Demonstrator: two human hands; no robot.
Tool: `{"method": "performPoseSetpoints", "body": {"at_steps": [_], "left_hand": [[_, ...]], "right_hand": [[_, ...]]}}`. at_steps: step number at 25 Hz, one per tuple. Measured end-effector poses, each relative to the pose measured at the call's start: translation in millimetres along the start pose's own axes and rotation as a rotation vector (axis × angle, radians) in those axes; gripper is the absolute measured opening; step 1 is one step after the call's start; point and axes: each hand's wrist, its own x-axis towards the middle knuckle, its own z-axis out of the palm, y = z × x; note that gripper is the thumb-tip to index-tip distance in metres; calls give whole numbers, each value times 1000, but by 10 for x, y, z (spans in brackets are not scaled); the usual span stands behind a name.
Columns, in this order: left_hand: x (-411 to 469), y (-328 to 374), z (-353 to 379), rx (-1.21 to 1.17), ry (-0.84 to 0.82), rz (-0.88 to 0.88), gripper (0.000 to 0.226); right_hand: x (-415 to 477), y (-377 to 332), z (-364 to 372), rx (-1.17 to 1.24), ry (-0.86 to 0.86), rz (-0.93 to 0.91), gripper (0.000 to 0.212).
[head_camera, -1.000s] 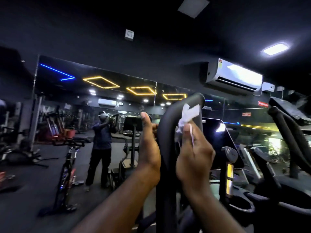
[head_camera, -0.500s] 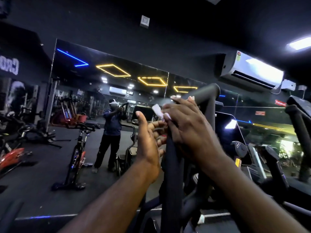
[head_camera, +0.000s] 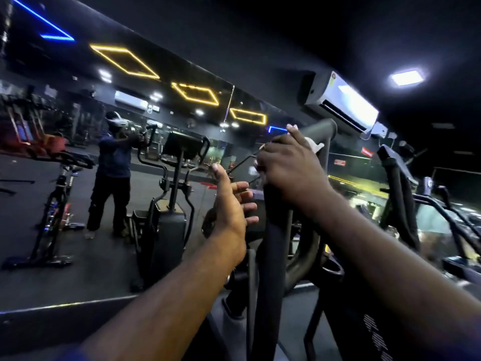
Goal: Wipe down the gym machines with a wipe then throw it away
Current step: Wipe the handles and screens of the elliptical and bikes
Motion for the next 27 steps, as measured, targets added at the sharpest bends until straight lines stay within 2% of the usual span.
{"method": "performPoseSetpoints", "body": {"at_steps": [3, 6, 8, 11, 13, 16, 17, 18, 19, 21, 22, 24, 27], "left_hand": [[8, -89, -138, -12, 27, -20, 83], [-8, -172, -342, -5, 32, -75, 82], [-43, -243, -420, -6, 16, -124, 86], [-150, -324, -433, -65, -32, -209, 94], [-223, -354, -443, -38, -63, -223, 93], [-278, -427, -497, 23, -125, -179, 90], [-297, -447, -488, 51, -142, -173, 89], [-317, -455, -461, 67, -156, -172, 89], [-326, -462, -434, 70, -170, -170, 89], [-385, -472, -332, 88, -210, -166, 90], [-444, -470, -275, 96, -220, -171, 89], [-527, -502, -216, 82, -244, -171, 88], [-491, -495, -279, 91, -247, -121, 90]], "right_hand": [[-454, -439, 93, -176, -185, -56, 35], [-1116, -948, 56, -129, -449, -254, 40], [-1124, -972, 37, 20, -429, -323, 36], [-948, -728, 54, -60, -241, -288, 32], [-1286, -754, 123, -51, -250, -227, 30], [-2118, -884, 195, 256, -288, -288, 33], [-2232, -854, 190, 362, -242, -273, 36], [-2208, -829, 174, 474, -147, -187, 36], [-2075, -810, 173, 578, -10, -25, 36], [-1632, -790, 166, 740, 283, 445, 36], [-1424, -813, 180, 799, 375, 633, 39], [-1273, -1039, 272, 825, 377, 774, 48], [-1666, -1490, 359, 816, 331, 783, 55]]}}
